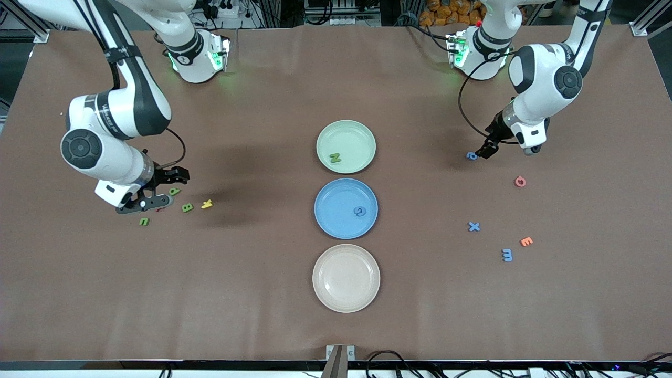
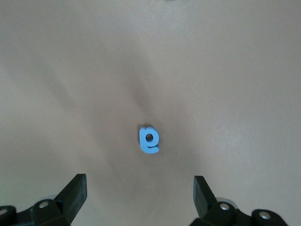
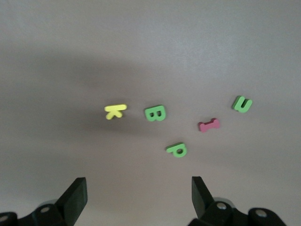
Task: Sort letters by color into matching plates
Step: 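Lower the right gripper onto green B while the left gripper lowers onto g, then grasp green B with the right gripper while the left gripper grasps blue g, then place B on green plate while the left gripper drops g on blue plate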
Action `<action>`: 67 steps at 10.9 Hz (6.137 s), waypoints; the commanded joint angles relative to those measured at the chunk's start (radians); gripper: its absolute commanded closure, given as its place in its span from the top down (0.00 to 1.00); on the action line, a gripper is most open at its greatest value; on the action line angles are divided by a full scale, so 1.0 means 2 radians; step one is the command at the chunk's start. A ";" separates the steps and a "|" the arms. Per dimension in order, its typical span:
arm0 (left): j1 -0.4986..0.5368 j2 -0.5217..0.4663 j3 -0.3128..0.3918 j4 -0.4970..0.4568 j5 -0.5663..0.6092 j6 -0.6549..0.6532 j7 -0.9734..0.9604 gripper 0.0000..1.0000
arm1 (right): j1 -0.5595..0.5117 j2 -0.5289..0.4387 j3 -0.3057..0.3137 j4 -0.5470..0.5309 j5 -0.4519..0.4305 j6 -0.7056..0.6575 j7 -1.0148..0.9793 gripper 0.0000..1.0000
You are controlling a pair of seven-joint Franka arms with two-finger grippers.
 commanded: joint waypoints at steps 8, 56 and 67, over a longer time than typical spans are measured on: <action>-0.026 0.104 -0.002 -0.002 -0.002 0.119 -0.097 1.00 | -0.010 0.017 -0.015 -0.097 0.008 0.179 -0.100 0.85; -0.123 0.244 0.011 0.341 0.171 -0.040 -0.118 0.00 | 0.024 0.054 -0.030 -0.020 -0.020 0.132 0.026 0.05; -0.227 0.376 -0.002 0.539 0.208 -0.035 -0.118 0.00 | 0.186 0.025 0.081 -0.014 0.018 0.079 0.437 0.02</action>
